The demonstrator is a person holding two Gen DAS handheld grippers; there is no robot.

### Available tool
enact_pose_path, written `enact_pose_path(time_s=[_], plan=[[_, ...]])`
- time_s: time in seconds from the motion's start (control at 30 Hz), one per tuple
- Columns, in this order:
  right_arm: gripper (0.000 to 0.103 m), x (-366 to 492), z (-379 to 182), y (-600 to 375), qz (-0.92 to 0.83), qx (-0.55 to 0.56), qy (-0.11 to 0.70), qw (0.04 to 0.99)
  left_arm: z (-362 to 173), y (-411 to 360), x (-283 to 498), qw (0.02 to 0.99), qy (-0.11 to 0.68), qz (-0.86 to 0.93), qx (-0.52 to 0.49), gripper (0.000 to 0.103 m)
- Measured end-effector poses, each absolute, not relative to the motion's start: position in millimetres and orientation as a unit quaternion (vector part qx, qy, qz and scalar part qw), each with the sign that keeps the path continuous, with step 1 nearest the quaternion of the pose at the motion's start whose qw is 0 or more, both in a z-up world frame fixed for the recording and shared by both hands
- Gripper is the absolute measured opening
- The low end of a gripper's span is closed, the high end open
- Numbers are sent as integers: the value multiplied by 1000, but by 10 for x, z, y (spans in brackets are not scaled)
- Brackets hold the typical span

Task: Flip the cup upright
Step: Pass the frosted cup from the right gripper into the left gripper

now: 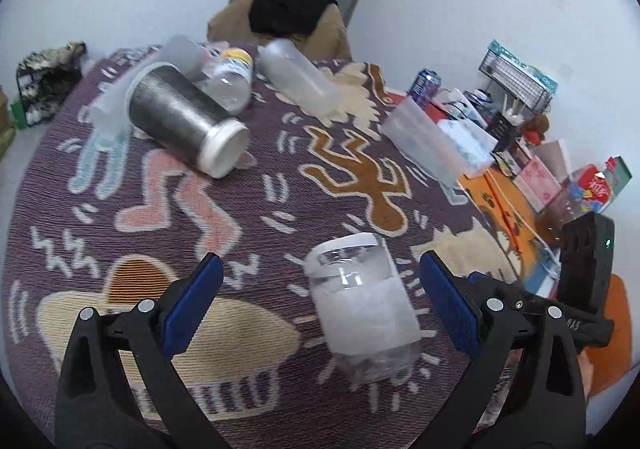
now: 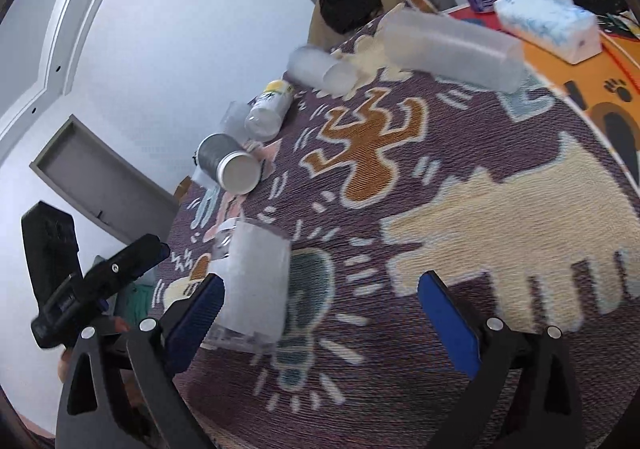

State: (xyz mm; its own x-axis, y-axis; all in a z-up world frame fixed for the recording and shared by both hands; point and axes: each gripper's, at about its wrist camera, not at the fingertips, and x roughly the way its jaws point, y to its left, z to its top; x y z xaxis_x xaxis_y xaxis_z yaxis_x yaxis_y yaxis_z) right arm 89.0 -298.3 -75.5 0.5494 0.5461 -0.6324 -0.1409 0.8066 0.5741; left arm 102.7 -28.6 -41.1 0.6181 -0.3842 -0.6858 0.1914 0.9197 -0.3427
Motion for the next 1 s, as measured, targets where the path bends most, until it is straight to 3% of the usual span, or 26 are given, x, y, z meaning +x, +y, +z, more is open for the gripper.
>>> enact_pose_path(time_s=[0.63,0.83,1.0], plan=[[95,655,-864,-3361,148,225,426,864,-887,-667,1614,796,533,-219,-183,94],[95,602,-902,-3428,139,230,429,863,-1020,-714,1738,783,558,-208,-179,86],[95,581,-904,-3451,139,235,429,861,-1054,-694,1746,773,568,-208,-191,68]])
